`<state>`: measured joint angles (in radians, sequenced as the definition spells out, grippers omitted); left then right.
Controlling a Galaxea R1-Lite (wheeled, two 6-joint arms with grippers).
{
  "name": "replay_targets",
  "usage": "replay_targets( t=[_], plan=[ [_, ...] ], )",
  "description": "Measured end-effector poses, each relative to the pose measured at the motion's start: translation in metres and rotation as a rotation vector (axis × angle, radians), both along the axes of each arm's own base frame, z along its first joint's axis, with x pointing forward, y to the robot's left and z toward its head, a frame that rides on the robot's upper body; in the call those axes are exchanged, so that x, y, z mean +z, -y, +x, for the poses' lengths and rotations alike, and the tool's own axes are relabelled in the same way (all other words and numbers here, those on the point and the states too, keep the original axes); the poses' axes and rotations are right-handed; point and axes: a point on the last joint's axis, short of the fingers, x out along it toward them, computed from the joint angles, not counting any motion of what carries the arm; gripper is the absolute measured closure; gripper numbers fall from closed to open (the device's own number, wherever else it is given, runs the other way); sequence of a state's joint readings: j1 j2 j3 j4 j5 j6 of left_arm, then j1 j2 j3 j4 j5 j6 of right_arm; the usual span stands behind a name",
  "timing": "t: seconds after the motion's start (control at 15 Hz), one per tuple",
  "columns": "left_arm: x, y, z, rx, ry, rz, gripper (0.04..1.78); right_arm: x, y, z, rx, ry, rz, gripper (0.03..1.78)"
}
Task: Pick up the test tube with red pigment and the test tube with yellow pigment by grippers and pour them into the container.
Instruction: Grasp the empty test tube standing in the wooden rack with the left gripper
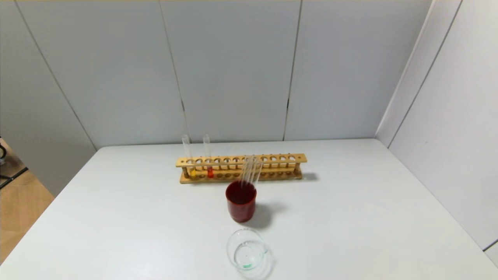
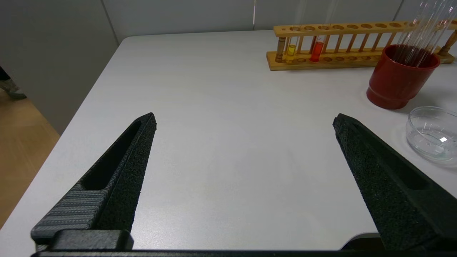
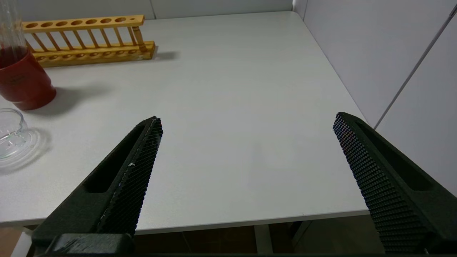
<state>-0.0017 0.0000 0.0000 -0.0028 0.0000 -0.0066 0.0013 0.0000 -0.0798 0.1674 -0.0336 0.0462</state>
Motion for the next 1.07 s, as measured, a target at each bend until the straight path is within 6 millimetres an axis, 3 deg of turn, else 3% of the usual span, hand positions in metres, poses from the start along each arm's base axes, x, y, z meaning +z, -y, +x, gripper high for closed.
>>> replay_targets(
  t=[1.07],
  plan=[
    [-0.0002, 0.0000, 0.0000, 0.001, -0.001, 0.004, 0.07, 0.0001, 0.0000, 0.0000, 0.000, 0.001, 0.000, 0.06]
  ],
)
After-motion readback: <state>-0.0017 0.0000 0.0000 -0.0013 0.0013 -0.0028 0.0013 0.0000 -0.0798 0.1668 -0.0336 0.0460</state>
